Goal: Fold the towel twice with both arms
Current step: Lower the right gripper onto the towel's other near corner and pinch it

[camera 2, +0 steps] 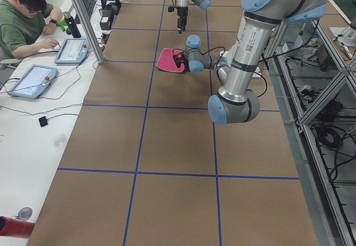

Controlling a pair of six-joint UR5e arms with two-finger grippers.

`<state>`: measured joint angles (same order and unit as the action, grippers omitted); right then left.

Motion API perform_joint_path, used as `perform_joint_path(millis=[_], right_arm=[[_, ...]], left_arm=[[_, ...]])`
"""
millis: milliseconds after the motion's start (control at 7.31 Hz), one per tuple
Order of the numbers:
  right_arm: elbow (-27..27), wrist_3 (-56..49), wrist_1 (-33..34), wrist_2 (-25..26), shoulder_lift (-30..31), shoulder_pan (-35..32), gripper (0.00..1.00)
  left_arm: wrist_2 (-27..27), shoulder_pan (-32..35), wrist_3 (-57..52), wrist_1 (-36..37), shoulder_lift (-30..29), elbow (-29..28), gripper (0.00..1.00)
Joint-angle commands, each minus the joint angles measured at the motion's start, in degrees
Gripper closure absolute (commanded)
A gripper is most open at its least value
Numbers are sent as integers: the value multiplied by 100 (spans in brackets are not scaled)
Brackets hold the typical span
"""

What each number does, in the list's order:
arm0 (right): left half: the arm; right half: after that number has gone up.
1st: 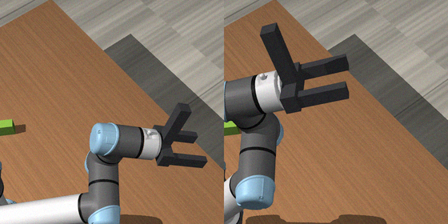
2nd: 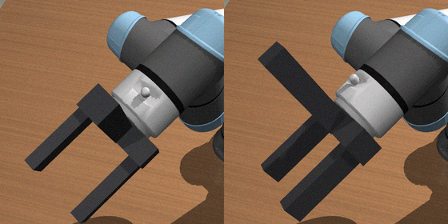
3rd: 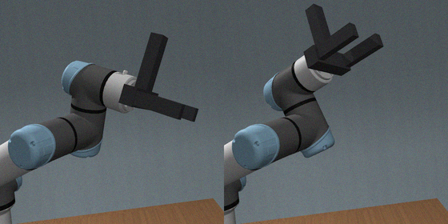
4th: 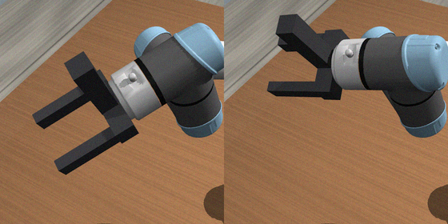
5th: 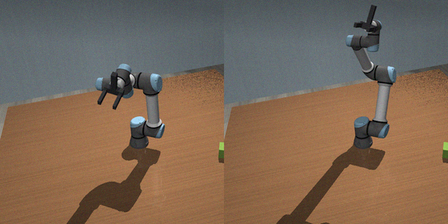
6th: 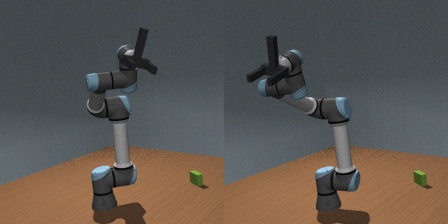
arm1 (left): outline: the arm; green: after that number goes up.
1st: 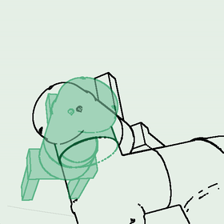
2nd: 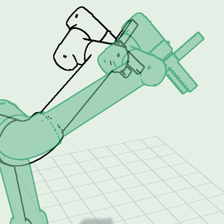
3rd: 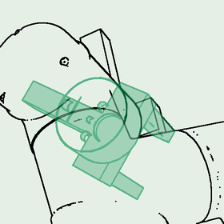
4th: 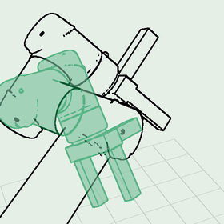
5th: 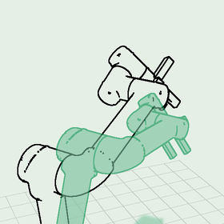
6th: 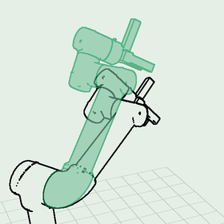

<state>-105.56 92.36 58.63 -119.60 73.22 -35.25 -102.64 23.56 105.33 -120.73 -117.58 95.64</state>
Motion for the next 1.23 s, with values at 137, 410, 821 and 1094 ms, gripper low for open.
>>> perform_joint_path(millis=[137, 410, 821, 1094], right_arm=[[210, 616, -1, 1138, -361, 913, 1], [369, 642, -1, 1149, -361, 976, 1], [474, 739, 16, 1140, -369, 1038, 3], [799, 730, -1, 1149, -579, 1090, 4]], left_arm=[[-2, 0, -3, -12, -2, -2, 100], [-2, 0, -3, -12, -54, -11, 100], [-2, 0, -12, -12, -54, -11, 100], [-2, 9, -12, -12, -54, -11, 100]])
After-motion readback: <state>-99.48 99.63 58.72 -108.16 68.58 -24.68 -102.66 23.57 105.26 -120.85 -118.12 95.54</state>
